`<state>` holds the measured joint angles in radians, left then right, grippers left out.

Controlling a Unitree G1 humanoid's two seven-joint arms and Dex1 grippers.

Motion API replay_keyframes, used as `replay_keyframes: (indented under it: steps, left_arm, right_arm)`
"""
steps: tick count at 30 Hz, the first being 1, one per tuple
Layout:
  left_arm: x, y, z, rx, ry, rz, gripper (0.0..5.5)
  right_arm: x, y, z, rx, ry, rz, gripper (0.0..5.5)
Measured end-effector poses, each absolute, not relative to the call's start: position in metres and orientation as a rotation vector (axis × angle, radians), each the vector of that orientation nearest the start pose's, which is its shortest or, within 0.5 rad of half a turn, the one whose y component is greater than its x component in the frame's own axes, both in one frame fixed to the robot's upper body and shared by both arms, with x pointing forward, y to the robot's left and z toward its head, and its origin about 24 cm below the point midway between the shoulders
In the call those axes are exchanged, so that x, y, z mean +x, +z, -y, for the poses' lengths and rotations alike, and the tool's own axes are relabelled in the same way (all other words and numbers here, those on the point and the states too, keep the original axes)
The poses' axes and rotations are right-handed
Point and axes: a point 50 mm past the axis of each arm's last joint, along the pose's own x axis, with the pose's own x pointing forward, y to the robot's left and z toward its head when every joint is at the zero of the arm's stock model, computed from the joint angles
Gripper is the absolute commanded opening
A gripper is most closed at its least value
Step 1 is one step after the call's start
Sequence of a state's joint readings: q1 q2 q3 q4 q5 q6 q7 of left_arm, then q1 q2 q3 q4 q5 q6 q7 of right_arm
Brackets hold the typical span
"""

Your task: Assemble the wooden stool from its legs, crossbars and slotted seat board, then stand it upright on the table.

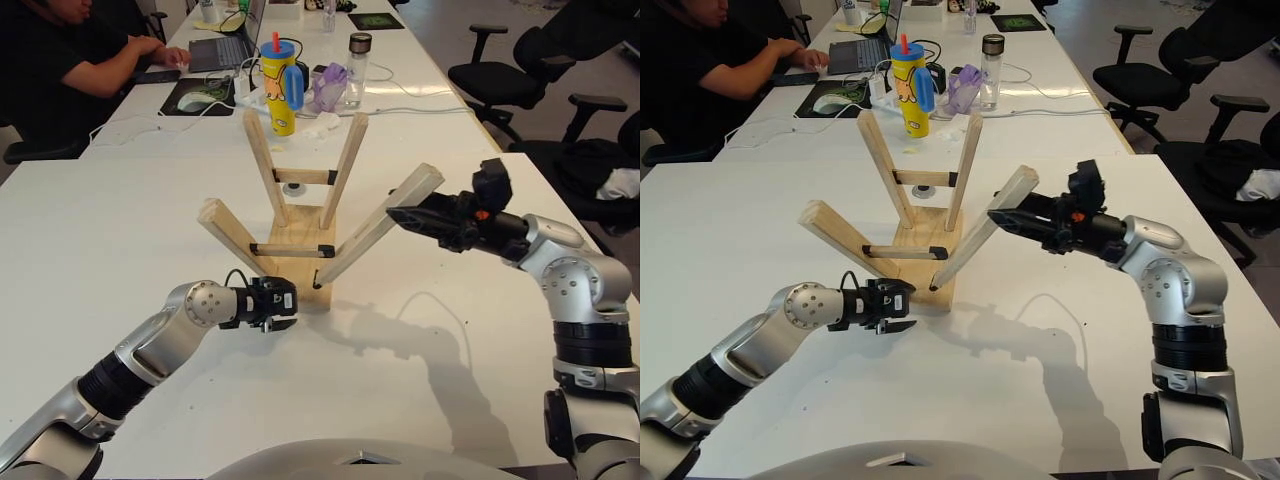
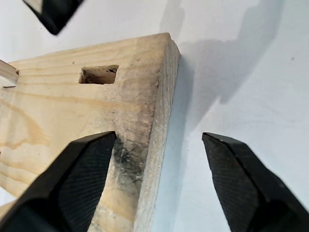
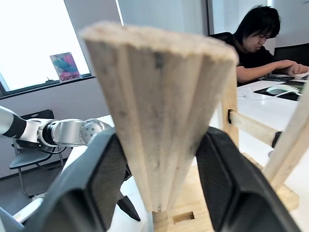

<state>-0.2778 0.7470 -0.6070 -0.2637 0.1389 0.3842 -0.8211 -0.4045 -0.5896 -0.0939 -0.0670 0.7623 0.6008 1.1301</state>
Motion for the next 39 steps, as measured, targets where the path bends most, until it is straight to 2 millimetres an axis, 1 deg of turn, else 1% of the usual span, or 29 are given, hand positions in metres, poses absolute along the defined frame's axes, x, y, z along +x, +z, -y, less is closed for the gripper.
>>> replay_keyframes:
  steps: [3,7,12,14,19,21,27,31,35,39]
  left_arm:
    - [0.236,0.060,-0.128,0.920,-1.212,-0.411,3.31]
    - [0.236,0.060,-0.128,0.918,-1.212,-0.410,3.31]
    - [0.236,0.060,-0.128,0.916,-1.212,-0.411,3.31]
    - [0.236,0.060,-0.128,0.915,-1.212,-0.412,3.31]
    - [0.235,0.059,-0.128,0.902,-1.206,-0.415,3.31]
    - [0.235,0.058,-0.128,0.896,-1.202,-0.419,3.31]
    - [0.235,0.057,-0.127,0.881,-1.193,-0.438,3.31]
    - [0.236,0.056,-0.126,0.874,-1.188,-0.448,3.31]
    - [0.236,0.055,-0.127,0.871,-1.182,-0.455,3.31]
    - [0.232,0.053,-0.129,0.855,-1.139,-0.474,3.31]
  right_arm:
    - [0.278,0.160,0.181,0.136,1.282,-0.029,2.07]
    - [0.282,0.155,0.181,0.089,1.267,-0.038,2.07]
    - [0.286,0.157,0.179,0.014,1.288,-0.026,2.07]
    - [0.286,0.159,0.175,-0.032,1.313,-0.023,2.07]
    - [0.279,0.163,0.158,-0.150,1.390,-0.024,2.05]
    - [0.276,0.164,0.157,-0.187,1.396,-0.025,2.05]
    - [0.268,0.158,0.153,-0.197,1.381,-0.031,2.04]
    - [0.266,0.155,0.146,-0.205,1.374,-0.033,2.04]
    - [0.269,0.152,0.138,-0.193,1.361,-0.044,2.04]
    - [0.278,0.150,0.133,-0.156,1.352,-0.066,2.04]
